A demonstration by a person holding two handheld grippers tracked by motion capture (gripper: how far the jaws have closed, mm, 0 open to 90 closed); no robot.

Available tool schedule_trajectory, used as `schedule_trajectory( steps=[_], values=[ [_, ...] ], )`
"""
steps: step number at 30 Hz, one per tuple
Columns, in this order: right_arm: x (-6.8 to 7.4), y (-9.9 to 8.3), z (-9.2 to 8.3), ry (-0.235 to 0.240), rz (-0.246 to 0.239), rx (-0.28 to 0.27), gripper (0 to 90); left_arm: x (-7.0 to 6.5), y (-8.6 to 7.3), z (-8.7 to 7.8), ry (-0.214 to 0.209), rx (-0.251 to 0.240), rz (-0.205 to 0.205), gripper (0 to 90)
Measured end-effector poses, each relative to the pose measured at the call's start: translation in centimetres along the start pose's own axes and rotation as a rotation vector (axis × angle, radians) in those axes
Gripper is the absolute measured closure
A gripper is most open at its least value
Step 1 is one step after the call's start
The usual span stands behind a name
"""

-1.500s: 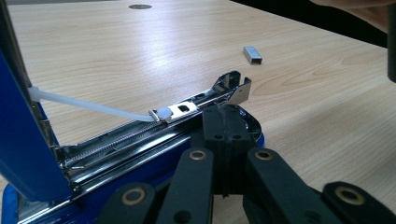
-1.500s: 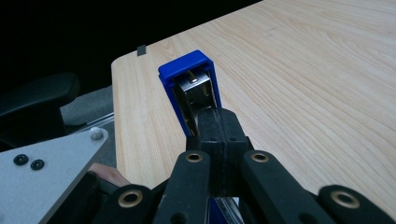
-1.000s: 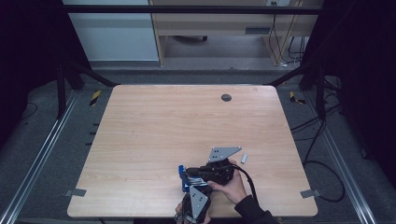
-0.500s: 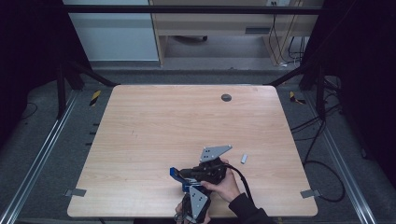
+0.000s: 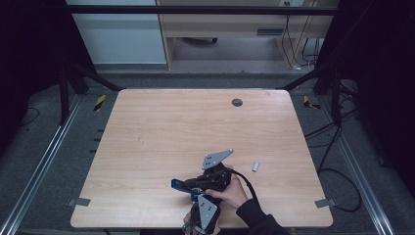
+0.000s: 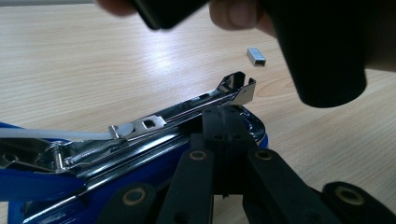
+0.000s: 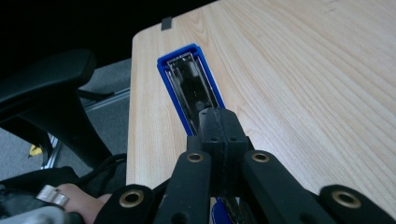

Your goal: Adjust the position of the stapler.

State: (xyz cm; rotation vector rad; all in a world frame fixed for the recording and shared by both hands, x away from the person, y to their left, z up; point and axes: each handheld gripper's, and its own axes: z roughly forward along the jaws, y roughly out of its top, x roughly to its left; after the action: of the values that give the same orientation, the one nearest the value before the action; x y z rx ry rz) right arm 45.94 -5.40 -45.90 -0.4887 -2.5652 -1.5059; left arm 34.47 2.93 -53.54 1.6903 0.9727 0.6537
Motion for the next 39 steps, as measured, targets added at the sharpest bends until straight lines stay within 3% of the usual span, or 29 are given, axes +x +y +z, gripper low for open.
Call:
schedule_trajectory(
  steps=[18,26,39],
  values=[
    [-0.1,0.5,2.5,-0.005,-0.043,0.112,90.0,0.0,0.0,0.0,-0.003,0.002,0.002,90.0],
    [0.1,0.7,3.8,-0.04,-0.066,0.202,90.0,0.1,0.0,0.0,-0.006,0.005,0.005,90.0],
    [0.0,0.8,3.9,-0.036,-0.055,0.211,90.0,0.1,0.0,0.0,-0.009,0.004,0.002,90.0]
  ],
)
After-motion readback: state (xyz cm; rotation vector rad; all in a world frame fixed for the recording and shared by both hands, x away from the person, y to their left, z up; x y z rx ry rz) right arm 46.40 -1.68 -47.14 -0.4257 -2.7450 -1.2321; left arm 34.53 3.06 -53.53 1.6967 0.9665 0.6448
